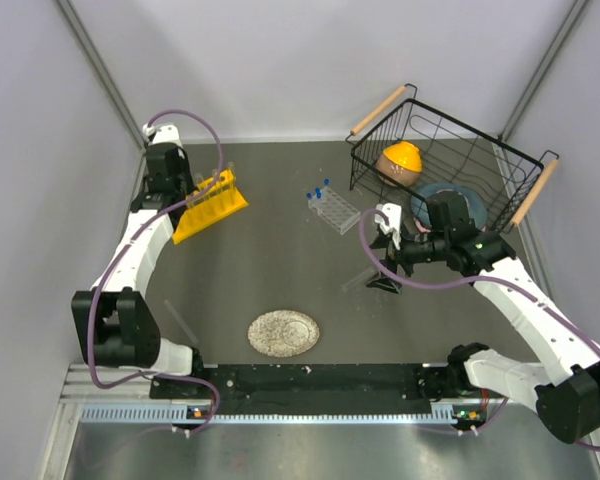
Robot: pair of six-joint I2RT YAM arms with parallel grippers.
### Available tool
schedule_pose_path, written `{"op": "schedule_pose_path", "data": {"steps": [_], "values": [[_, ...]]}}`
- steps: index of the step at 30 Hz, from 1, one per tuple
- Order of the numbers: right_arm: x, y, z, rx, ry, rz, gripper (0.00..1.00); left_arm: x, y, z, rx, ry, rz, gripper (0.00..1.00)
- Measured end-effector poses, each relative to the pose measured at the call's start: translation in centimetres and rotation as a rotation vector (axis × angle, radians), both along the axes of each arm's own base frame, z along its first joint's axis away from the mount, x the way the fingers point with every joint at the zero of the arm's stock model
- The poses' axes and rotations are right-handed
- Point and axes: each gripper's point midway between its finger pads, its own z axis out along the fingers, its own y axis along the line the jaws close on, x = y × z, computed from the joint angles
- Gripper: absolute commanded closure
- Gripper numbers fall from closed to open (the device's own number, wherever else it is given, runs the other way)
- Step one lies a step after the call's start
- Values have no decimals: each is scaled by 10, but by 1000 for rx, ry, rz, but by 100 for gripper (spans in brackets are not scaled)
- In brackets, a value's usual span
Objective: Organize the chemistry lab equipment
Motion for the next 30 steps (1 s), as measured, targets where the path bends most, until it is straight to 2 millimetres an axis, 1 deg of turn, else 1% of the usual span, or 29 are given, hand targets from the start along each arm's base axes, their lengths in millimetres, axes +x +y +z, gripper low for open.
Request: {"op": "schedule_pose_path", "data": {"steps": [4,9,14,17,30], "values": [[1,0,0,1,-4,1,1,5,-3,-1,-9,-2,-16,96],[1,0,0,1,-4,1,1,9,-5,-9,-21,11,-29,96],[1,0,0,1,-5,1,1,12,6,-16,-31,21,-7,96],[1,0,0,1,-4,1,1,13,8,-17,-43,19,-2,96],[0,0,-3,-2,2,1,1,15,8,-18,-86,13,-4,96]]}}
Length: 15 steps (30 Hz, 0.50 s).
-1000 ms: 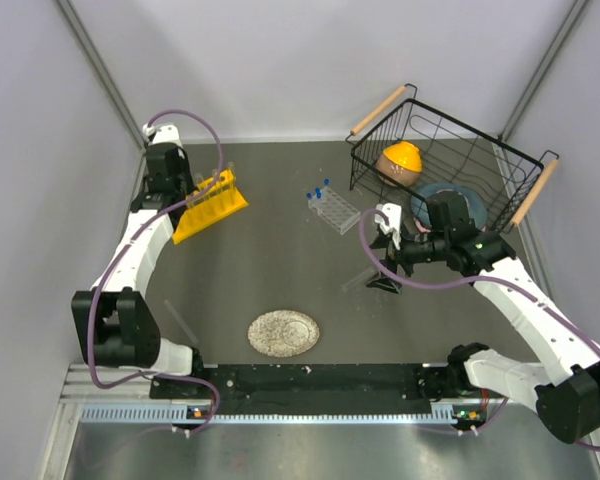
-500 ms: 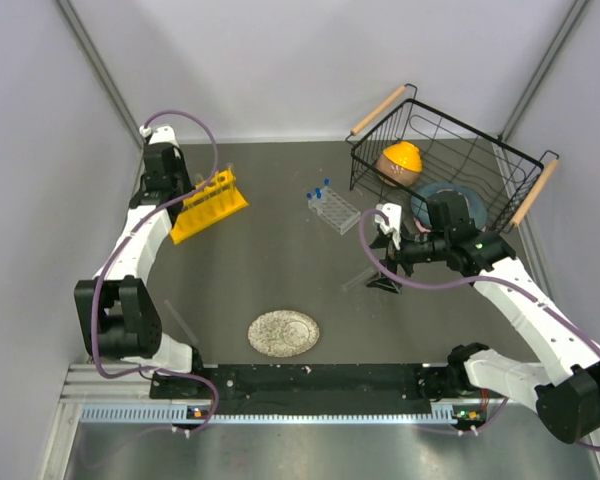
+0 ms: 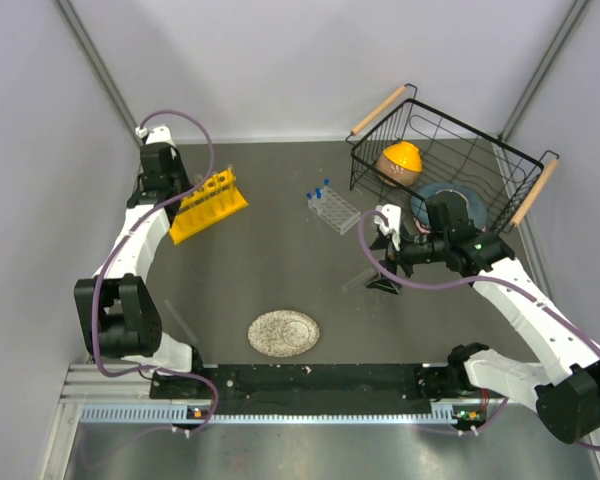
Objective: Organize the chemistry lab equipment
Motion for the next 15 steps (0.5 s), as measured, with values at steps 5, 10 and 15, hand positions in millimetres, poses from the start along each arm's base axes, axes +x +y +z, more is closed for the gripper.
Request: {"op": "schedule_pose_path", "data": {"steps": [5,10,15], "values": [[0,0,0,0,0,0,1,0,1,0,-13,-3,1,96],[0,0,0,0,0,0,1,0,-1,0,-27,-5,-5,96],[0,0,0,0,0,0,1,0,-3,3,-45,-15,-10,96]]}}
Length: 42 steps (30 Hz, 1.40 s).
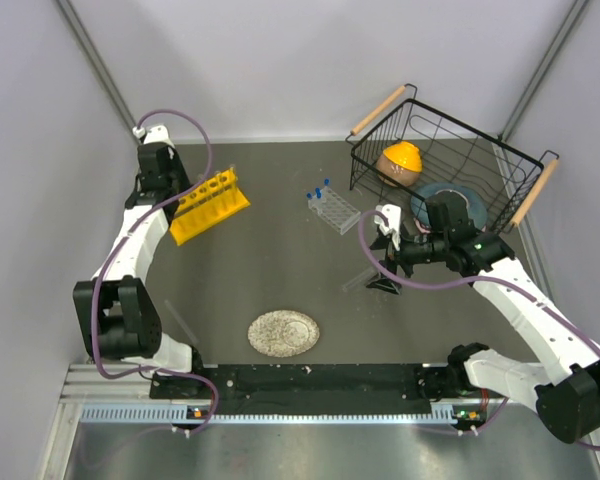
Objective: Organize the chemistry lab equipment
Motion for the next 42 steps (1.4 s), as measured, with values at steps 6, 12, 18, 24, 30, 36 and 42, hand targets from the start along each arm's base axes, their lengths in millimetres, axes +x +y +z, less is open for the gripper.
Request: {"op": "schedule_pose_path", "data": {"steps": [6,12,18,24,30,36,42], "values": [[0,0,0,0,0,0,1,-2,-4,10,-13,-25,-13,96],[0,0,0,0,0,0,1,-2,-5,12,-19,-30,-21,96],[0,0,0,-1,1,0,1,-1,-6,10,-25,-27,-21,96],[0,0,-1,-2,4,0,1,1,-5,-1,-27,-1,-21,96],[1,0,-2,-3,7,0,1,4,-6,-18,-31,39,-24,96],[1,0,-2,-3,7,0,1,7,-8,-37,-36,82,-35,95],[1,0,-2,-4,6,0,1,9,-9,-52,-41,115,-49,94]]}}
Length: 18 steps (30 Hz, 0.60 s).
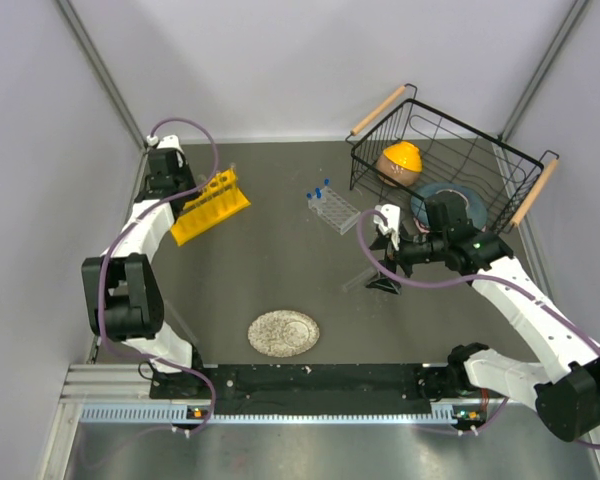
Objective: Organize the chemistry lab equipment
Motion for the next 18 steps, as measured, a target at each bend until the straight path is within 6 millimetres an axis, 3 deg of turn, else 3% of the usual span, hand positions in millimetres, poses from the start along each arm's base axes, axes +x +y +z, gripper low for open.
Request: {"op": "schedule_pose_path", "data": {"steps": [4,7,11,18], "values": [[1,0,-2,-3,6,0,1,1,-1,-4,-1,8,-9,89],[1,0,-3,-6,11,0,1,1,-2,-5,-3,10,-20,60],[2,0,-5,-11,14,0,1,-4,-6,-10,-14,38,-34,45],[3,0,-7,-17,11,-1,1,-13,-13,-20,-49,89,-54,36]]}}
